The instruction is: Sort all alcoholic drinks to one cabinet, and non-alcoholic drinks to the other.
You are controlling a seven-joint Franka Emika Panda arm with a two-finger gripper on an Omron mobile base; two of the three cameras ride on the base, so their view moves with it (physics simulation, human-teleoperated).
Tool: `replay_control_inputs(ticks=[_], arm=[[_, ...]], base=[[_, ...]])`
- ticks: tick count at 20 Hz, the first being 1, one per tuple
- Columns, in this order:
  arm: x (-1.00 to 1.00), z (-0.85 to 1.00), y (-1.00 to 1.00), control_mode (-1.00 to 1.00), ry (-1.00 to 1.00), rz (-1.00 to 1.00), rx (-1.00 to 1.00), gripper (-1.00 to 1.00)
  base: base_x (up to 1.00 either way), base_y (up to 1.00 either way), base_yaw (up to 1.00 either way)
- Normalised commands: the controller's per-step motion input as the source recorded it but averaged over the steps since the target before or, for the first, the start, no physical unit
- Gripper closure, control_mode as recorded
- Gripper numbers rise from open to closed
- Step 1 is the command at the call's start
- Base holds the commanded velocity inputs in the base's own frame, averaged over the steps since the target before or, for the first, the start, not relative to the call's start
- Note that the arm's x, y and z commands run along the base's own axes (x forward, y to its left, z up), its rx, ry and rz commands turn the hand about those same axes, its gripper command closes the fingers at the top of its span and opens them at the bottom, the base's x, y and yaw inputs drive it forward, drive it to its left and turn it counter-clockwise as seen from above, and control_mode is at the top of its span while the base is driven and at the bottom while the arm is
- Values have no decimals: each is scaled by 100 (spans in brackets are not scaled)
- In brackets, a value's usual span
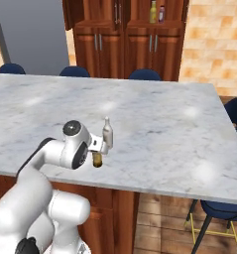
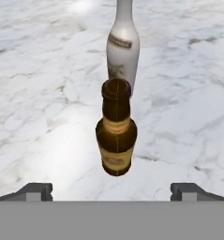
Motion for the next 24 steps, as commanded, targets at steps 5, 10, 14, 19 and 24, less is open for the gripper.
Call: replay_control_inputs(ticks=[5, 10, 14, 19, 24], arm=[[30, -11, 0, -100, 0, 0, 0, -100], [34, -20, 0, -100, 0, 0, 0, -100], [31, -20, 0, -100, 0, 0, 0, -100], [28, -18, -3, -100, 0, 0, 1, -100], [21, -17, -3, -100, 0, 0, 2, -100]], base=[[0, 0, 0], [0, 0, 0], [0, 0, 0], [0, 0, 0], [0, 0, 0]])
